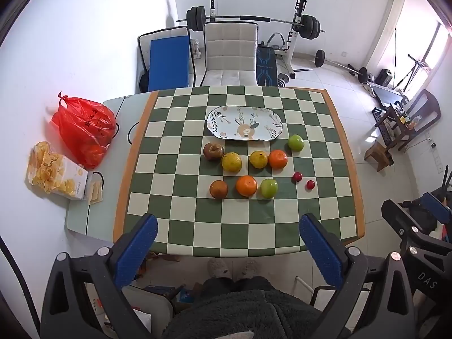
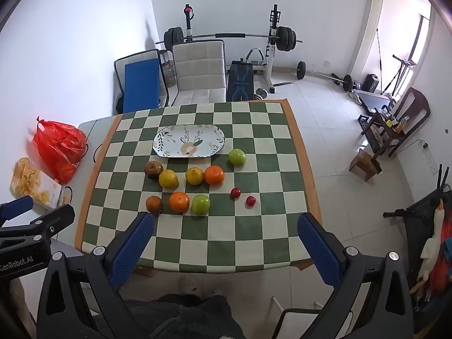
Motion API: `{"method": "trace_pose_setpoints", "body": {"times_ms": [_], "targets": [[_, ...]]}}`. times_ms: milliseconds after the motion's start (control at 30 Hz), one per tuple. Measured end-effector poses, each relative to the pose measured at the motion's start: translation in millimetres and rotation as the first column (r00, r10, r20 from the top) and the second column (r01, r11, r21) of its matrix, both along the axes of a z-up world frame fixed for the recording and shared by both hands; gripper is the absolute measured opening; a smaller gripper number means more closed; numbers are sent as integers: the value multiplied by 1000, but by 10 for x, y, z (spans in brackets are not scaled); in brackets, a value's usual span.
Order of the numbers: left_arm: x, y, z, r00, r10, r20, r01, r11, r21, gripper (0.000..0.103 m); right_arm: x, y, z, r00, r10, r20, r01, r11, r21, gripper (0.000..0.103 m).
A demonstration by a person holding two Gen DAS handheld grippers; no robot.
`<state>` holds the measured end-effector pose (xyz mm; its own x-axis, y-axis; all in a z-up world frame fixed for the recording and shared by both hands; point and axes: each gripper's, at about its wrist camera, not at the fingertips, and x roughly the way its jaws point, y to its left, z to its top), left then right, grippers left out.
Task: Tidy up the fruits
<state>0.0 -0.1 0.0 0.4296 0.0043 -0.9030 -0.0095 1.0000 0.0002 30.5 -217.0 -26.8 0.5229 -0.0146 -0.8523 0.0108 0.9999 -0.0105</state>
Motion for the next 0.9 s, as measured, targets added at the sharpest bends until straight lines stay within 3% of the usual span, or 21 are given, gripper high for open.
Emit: {"method": "trace_pose_setpoints", "body": {"times_ms": [900], "targets": [[2,5,0,1000,-1,9,1,1000,-5,103,-1,-18,58,1000,-7,9,7,1000,3,103]]}}
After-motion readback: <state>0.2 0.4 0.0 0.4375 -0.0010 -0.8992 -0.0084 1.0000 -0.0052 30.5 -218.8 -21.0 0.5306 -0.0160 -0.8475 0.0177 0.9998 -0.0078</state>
